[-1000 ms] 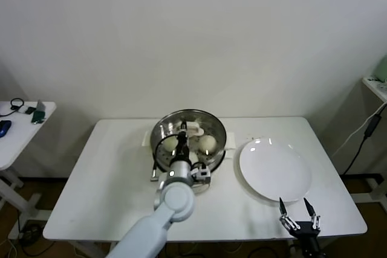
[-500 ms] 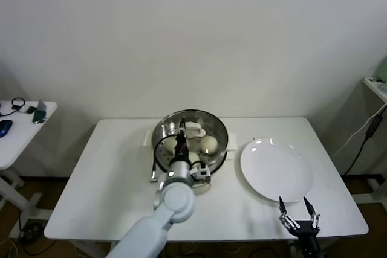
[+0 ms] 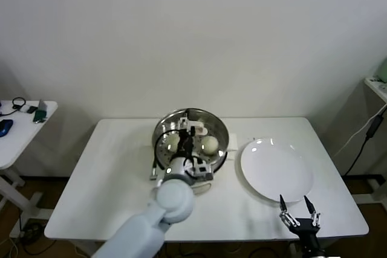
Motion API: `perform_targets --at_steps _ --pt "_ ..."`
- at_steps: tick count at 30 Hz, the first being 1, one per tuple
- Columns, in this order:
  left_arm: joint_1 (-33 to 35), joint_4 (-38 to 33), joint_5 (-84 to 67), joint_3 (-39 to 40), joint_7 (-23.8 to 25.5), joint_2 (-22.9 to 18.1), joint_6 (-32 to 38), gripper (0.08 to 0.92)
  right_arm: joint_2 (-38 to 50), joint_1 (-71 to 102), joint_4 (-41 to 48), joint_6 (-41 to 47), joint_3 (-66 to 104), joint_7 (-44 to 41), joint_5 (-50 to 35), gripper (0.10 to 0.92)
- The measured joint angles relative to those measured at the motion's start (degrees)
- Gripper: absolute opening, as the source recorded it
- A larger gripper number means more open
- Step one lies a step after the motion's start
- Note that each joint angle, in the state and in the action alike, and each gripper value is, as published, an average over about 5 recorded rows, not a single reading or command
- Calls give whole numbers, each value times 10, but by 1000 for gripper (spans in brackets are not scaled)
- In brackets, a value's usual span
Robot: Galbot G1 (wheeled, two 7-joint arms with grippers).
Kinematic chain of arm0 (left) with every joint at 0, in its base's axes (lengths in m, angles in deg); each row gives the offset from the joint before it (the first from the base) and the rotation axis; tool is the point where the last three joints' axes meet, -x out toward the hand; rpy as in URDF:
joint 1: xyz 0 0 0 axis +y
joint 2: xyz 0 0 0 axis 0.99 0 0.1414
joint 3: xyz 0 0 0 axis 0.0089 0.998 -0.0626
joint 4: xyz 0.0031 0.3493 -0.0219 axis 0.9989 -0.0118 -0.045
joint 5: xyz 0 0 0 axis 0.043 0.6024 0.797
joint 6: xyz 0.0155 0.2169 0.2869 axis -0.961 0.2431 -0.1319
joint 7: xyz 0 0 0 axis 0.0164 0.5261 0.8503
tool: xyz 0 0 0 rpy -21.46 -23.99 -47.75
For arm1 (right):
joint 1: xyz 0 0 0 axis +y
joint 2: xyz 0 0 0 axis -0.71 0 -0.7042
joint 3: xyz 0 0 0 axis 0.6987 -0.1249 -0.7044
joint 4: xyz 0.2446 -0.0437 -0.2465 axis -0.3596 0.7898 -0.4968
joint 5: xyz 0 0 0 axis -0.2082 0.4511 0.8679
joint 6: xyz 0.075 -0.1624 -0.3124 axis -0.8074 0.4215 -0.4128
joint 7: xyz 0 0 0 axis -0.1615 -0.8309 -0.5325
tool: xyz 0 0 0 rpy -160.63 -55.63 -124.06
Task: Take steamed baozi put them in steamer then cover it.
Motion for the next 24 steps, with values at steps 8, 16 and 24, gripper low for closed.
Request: perform_targets --at_steps 8,16,24 --pt "16 -27 -93 -15 -17 31 1 821 -1 -6 1 9 -7 6 4 823" --pt "46 -62 -162 -57 -39 55 1 823 -2 -10 -5 17 -10 16 11 823" --pt "116 -93 -340 -173 -89 64 22 823 -4 -14 -14 21 -6 25 15 823"
